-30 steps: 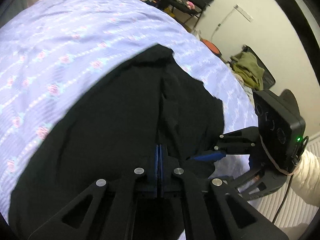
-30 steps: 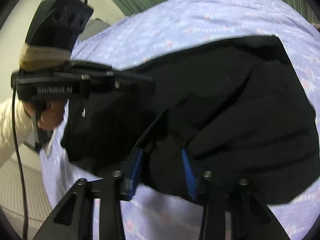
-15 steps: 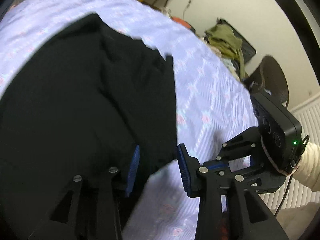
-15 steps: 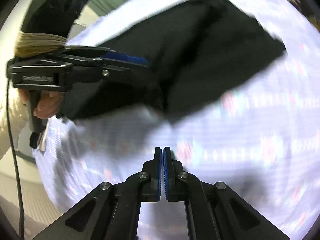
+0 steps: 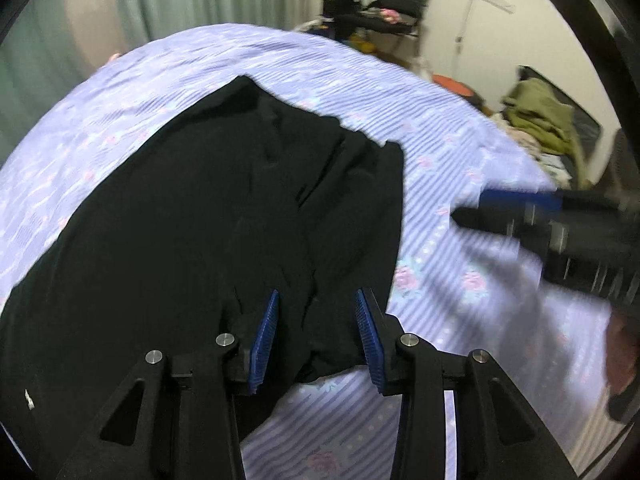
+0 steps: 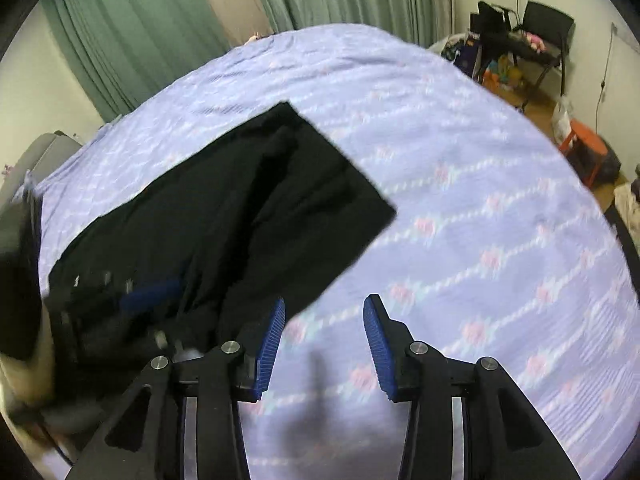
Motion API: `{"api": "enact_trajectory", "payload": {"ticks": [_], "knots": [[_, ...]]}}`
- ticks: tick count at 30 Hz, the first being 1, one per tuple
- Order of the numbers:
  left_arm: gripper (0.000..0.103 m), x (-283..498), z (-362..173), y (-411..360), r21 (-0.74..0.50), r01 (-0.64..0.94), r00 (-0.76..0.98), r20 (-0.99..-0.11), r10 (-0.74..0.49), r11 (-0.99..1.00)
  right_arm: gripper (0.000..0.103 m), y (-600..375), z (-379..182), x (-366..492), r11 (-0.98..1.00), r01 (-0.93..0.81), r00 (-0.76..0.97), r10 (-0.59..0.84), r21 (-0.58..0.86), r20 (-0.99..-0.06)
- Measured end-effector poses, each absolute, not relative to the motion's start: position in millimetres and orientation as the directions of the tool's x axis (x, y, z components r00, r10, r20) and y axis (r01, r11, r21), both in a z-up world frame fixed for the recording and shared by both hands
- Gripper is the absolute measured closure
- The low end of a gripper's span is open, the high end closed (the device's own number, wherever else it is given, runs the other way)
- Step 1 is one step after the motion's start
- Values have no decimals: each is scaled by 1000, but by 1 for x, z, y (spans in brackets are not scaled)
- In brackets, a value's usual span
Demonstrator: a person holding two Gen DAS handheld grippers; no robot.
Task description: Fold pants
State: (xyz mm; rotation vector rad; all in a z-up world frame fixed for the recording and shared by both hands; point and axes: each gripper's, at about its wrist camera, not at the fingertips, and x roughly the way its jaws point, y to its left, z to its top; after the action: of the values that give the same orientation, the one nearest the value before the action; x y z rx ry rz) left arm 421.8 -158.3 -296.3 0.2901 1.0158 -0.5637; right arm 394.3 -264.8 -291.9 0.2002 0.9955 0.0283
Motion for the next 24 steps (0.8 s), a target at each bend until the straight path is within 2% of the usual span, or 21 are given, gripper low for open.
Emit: {"api": "enact_trajectory", "payload": {"ticks": [2, 3, 4, 6, 13, 20, 21, 22, 23, 24], "knots": [[64, 417, -309, -166, 35, 563, 433, -863, -259, 826, 61, -267, -288, 408, 983, 63, 568, 109, 175, -816], [72, 416, -315, -167, 44, 565, 436, -864, -252, 824, 61, -273, -285, 415, 983, 62, 581, 105, 172, -807], [86, 418, -321, -168, 36, 565, 423, -870, -252, 825, 61, -286, -282, 420, 983, 61, 588, 104, 173, -802], [90, 420, -329, -166, 20, 561, 406, -878, -254, 828, 61, -297, -281, 428, 981, 49, 606, 118, 186, -786], [92, 400, -323, -156, -26, 548, 395, -873, -286, 836, 61, -294, -281, 472, 953, -1, 631, 236, 304, -739], [92, 409, -334, -155, -64, 512, 358, -890, -280, 857, 61, -260, -319, 512, 918, -34, 537, 349, 394, -768], [92, 409, -333, -155, -63, 512, 358, -891, -280, 857, 64, -255, -323, 512, 934, -36, 533, 320, 356, -783], [92, 410, -334, -155, -59, 514, 359, -891, -278, 856, 73, -251, -326, 513, 955, -23, 529, 264, 297, -807], [92, 410, -333, -156, -53, 518, 363, -890, -276, 854, 100, -251, -327, 510, 964, -19, 534, 234, 265, -813], [92, 410, -332, -157, -47, 521, 369, -888, -275, 852, 100, -256, -324, 505, 962, -13, 553, 235, 274, -799]]}}
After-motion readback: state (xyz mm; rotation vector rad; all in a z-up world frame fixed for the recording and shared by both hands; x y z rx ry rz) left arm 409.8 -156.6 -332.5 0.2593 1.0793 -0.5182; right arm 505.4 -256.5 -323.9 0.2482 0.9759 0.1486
